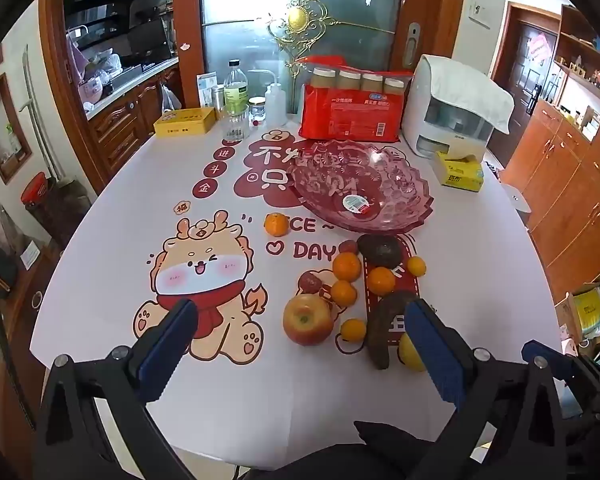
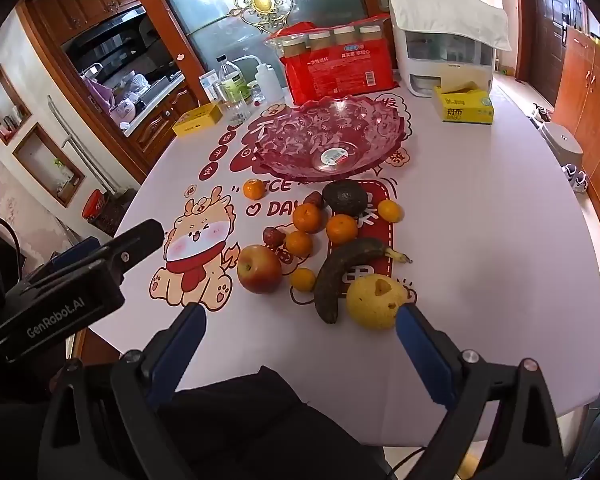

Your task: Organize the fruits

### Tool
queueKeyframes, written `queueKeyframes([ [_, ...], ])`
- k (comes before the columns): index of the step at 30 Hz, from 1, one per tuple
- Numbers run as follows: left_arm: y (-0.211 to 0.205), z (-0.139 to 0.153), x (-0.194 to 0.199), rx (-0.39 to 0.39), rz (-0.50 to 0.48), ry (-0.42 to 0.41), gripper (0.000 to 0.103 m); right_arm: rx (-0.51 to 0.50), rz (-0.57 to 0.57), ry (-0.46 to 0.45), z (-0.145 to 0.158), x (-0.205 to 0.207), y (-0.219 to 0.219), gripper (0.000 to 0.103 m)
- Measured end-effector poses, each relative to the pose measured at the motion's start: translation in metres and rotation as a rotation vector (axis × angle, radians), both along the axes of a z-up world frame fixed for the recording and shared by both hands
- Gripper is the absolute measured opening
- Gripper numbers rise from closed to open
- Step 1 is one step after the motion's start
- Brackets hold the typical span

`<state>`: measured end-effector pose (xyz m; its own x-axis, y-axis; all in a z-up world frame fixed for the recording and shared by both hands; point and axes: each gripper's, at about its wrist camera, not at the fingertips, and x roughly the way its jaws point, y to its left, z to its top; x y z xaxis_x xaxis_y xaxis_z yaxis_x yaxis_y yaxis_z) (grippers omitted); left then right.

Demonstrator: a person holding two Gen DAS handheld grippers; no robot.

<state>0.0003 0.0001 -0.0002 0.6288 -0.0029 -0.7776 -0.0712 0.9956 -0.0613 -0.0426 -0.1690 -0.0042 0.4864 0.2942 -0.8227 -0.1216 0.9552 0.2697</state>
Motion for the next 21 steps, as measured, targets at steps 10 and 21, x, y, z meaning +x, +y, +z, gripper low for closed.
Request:
queueKeyframes([
  [10,0.004,0.004,-0.006,0.006,0.003,-0.006,0.102,-0.026,0.005,-0.044,0.002,0.001,0.002,0.097],
  [21,0.011,-0.008,-0.008,0.0,0.018,0.008,0.102,-0.018,0.005,-0.051,0.003,-0.002,0.003,0.097],
])
